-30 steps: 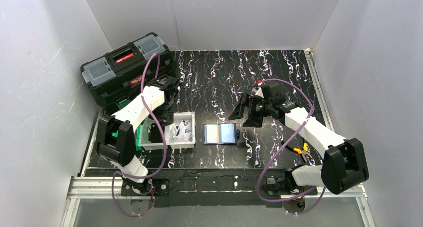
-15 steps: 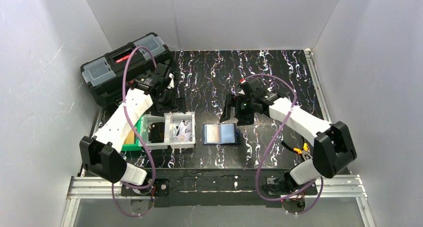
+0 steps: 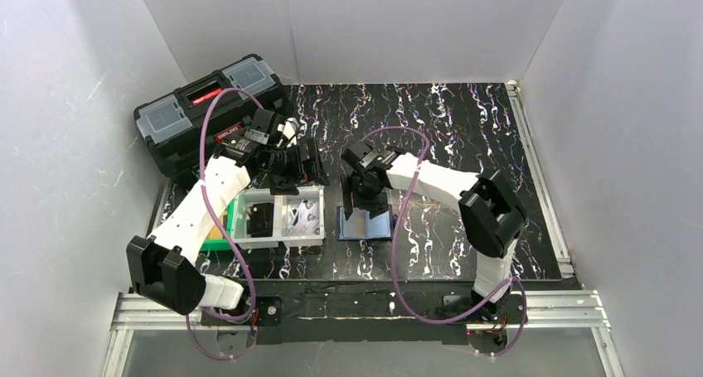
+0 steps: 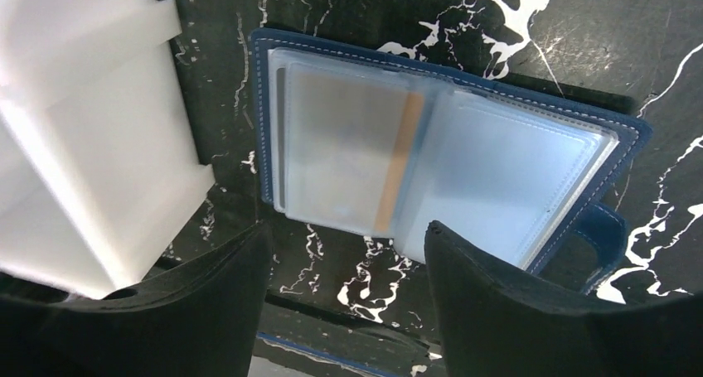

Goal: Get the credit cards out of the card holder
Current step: Remove the credit card from the card holder.

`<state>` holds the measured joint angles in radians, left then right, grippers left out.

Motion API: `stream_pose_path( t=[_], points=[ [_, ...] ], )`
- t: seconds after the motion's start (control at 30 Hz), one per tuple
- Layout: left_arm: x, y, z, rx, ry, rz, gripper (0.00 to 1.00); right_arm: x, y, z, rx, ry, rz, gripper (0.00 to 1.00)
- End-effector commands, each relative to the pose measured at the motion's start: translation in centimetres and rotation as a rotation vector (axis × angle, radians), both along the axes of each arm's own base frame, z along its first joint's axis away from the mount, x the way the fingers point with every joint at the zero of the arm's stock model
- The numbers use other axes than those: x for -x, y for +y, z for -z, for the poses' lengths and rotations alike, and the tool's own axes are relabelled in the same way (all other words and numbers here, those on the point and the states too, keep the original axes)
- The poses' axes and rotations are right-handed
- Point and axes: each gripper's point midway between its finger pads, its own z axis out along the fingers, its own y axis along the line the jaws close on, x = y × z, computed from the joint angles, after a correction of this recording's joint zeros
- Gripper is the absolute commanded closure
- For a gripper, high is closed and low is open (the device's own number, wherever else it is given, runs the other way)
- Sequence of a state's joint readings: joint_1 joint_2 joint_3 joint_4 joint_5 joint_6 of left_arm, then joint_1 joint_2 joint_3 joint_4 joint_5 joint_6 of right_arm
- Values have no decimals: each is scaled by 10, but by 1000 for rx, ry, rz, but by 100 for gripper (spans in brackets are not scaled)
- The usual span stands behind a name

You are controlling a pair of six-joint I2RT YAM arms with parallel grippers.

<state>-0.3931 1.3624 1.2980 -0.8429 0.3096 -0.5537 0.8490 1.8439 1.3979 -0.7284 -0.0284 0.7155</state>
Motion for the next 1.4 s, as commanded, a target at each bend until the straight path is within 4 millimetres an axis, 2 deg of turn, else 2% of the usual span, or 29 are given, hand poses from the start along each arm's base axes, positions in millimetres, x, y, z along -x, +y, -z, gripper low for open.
stream_pose_path(
  t=[0.0,0.4,0.63,0.8,0.97,1.2,1.37],
  points=[
    [4,5,-9,29,-24,-33,2,-4,-1,2,76,-14,17,27],
    [2,11,-1,25,-15,-58,2,-3,5,30,149,20,-4,28],
    [2,11,7,21,8,-63,2,-7,6,36,215,1,-39,29],
    [2,10,10,25,19,-67,2,-1,0,48,244,31,-56,44],
    [3,9,13,29,37,-68,2,6,-15,61,256,92,-52,57],
    [7,-3,25,58,90,-51,2,16,-38,72,154,171,-15,73],
    [12,-19,36,27,121,-13,4,17,-40,75,33,230,11,84]
  ],
)
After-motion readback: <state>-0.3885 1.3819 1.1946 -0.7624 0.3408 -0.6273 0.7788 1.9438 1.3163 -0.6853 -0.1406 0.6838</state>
